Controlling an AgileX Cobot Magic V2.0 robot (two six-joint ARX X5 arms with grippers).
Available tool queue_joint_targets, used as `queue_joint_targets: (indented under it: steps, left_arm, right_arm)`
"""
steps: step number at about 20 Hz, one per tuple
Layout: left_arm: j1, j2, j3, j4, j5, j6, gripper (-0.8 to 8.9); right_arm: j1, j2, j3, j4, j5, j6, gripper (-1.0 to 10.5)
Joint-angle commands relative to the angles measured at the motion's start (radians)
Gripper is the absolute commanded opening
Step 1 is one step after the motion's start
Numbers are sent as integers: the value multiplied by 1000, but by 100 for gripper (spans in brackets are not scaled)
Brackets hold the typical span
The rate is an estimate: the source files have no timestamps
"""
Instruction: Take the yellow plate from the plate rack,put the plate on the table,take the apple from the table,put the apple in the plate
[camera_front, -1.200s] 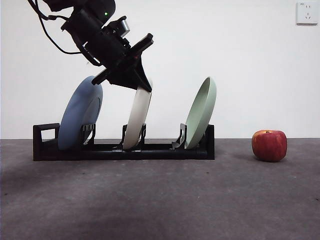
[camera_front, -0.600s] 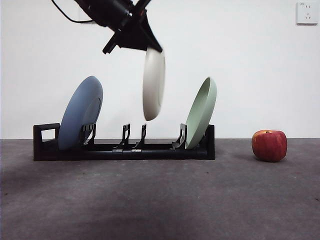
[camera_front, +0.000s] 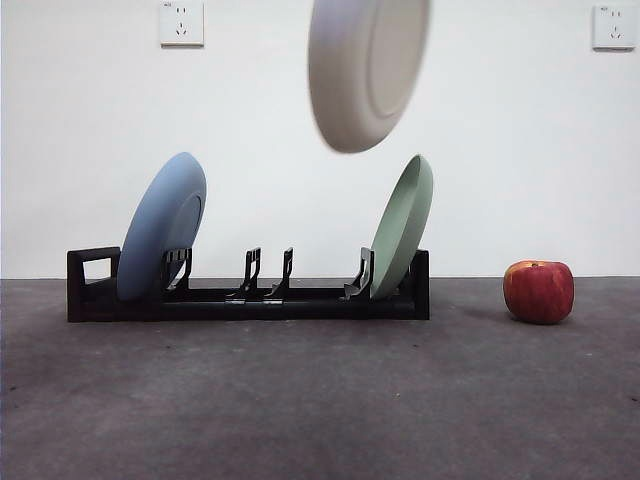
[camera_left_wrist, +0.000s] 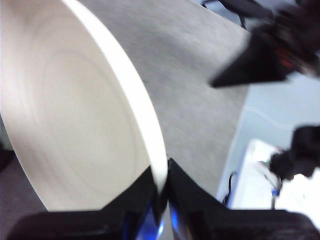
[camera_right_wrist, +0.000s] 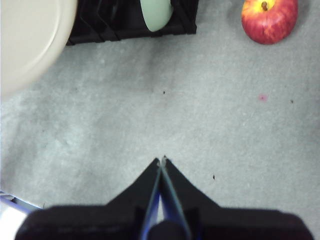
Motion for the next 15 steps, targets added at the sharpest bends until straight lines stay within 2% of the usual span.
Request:
queue_joint_targets:
  steps: [1,3,6,8,10,13,15]
  left_arm:
    - [-95,18,-5,-56,-61,73,-9]
    - [-193,25,-42,-63,-165,80,-9]
    - [-329,35,-119,-37,-402,104,-9]
    - [-378,44,-164,-23,-470,117,-9]
    - [-427,71,-206,-11,-596,153,-9]
    - [-466,144,-229,-16,-638,193,-9]
    - [-477,211,-229,11,-666,256,-9]
  right_arm:
    - [1,14,5,1,1,-8,-1]
    - [1,18,5,4,1,-8,-1]
    - [1,18,5,18,2,-10,-1]
    - [1,18,5,32,2,-10,-1]
    - [1,18,5,43,5,-7,-1]
    - [1,18,5,45,42,3,-1]
    - [1,18,5,58,78,28,-1]
